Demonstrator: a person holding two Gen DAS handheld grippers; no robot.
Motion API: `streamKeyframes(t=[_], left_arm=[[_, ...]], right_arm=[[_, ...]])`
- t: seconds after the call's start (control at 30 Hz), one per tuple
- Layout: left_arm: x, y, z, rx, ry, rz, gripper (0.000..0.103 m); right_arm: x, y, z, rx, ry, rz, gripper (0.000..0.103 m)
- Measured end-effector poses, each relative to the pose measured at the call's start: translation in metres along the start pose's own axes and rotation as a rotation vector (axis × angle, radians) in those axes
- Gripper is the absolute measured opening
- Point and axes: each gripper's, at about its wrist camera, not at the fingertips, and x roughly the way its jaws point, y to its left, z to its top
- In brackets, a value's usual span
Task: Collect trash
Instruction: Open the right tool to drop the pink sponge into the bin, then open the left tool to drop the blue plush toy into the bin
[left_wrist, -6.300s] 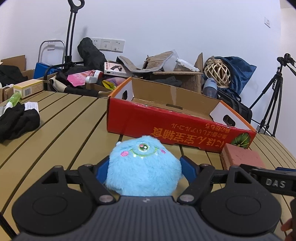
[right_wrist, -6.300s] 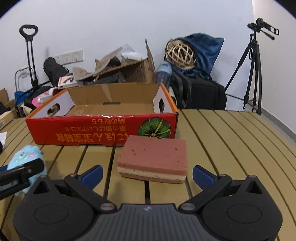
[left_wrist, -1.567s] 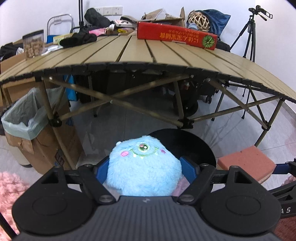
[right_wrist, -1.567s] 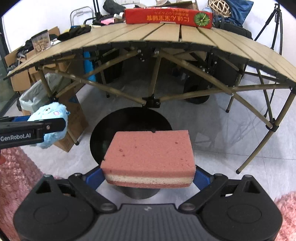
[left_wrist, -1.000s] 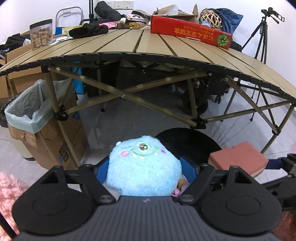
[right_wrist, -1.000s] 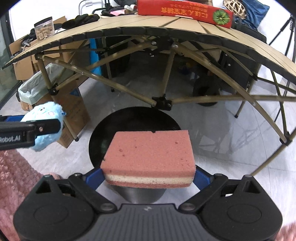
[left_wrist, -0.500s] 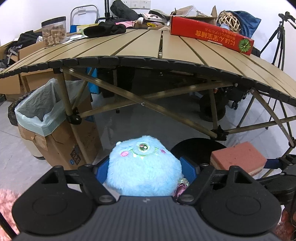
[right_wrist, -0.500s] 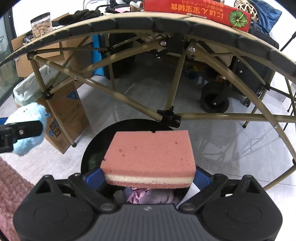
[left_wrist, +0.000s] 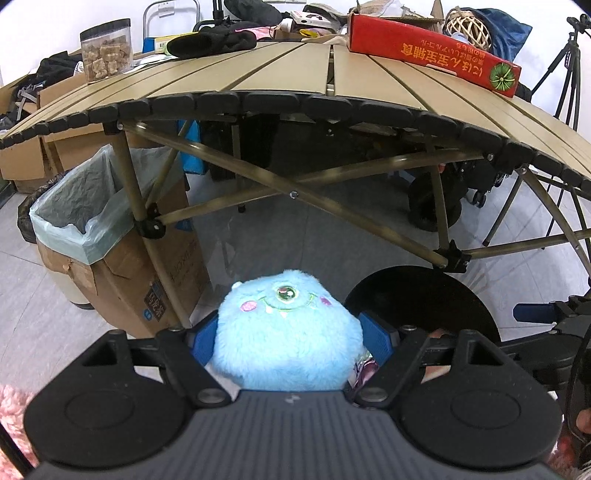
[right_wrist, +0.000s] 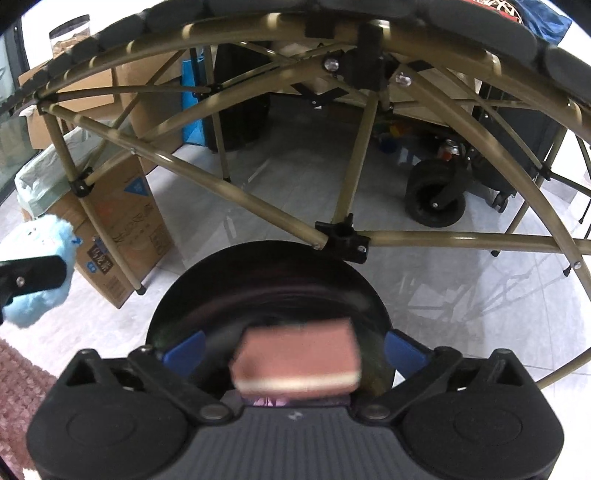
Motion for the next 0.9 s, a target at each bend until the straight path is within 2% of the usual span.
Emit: streamKeyframes(t=[0.43,0.6,0.9], left_arm=[[0.006,-0.01,0.001,0.021,0.02,-0.012,0.08],[0.011,-0.029,0.004,0.063,0.022,-0.04,0.08],[0.029,-0.077,0.007,0.148,0.033,-0.102,0.08]], right_arm=[[-0.012,-0.018,-0.008,0.03,-0.008,-0.063,0.103],[-0.026,-0.036,-0.015,0.062,-0.02,-0.121,0.103],[-0.051,-0.087,-0.023,0.209,-0.042,-0.202,0.103]])
